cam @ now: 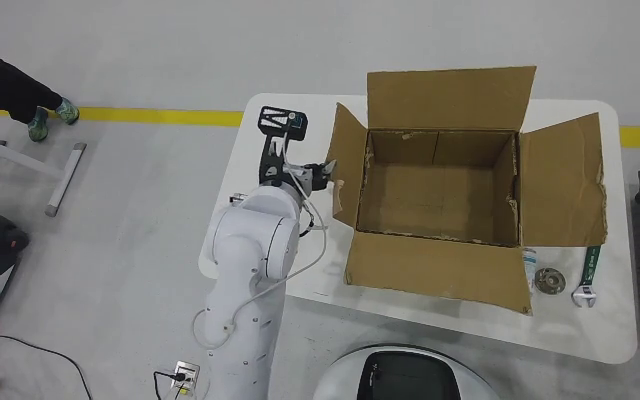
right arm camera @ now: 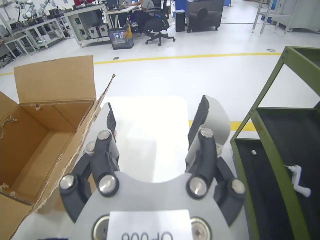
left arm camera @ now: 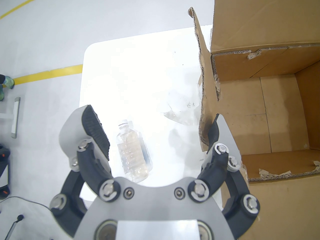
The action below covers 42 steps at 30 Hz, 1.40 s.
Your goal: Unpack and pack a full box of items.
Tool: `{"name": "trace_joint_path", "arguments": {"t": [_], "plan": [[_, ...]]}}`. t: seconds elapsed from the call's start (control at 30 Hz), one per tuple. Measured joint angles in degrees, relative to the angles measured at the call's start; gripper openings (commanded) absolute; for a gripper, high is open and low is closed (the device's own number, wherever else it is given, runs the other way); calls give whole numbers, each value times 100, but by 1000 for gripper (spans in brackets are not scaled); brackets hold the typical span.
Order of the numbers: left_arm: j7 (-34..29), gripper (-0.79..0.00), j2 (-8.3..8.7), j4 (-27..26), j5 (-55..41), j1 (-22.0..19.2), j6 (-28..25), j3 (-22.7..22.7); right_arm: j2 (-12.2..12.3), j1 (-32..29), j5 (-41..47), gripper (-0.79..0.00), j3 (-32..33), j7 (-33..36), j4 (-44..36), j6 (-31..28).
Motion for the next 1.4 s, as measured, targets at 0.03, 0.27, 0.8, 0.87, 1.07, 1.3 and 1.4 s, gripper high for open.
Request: {"name": "trace_joint_path", "arguments": {"t": [0.03,0.27,0.8,0.87,1.07,1.3,1.4], "plan": [[-118,0,15,-25,-82,40,-134,-59,-6,4,-8,-785,22,3,15,15],[-874,0,128,-69,38,167,-744,-512,-48,-33,63,-785,107,106,110,52],[-868,0,298,421,383,515,-1215,-901,-122,-56,88,-785,159,242,147,-111],[-863,0,310,606,282,563,-1270,-914,-130,-46,53,-785,133,255,160,-137],[-717,0,334,854,255,571,-1340,-890,-150,-9,-33,-785,52,289,190,-173],[-724,0,333,851,251,573,-1336,-891,-173,42,-202,-785,-56,299,232,-165],[-536,0,329,997,86,600,-1172,-904,-184,59,-336,-785,-131,278,216,-149]]}}
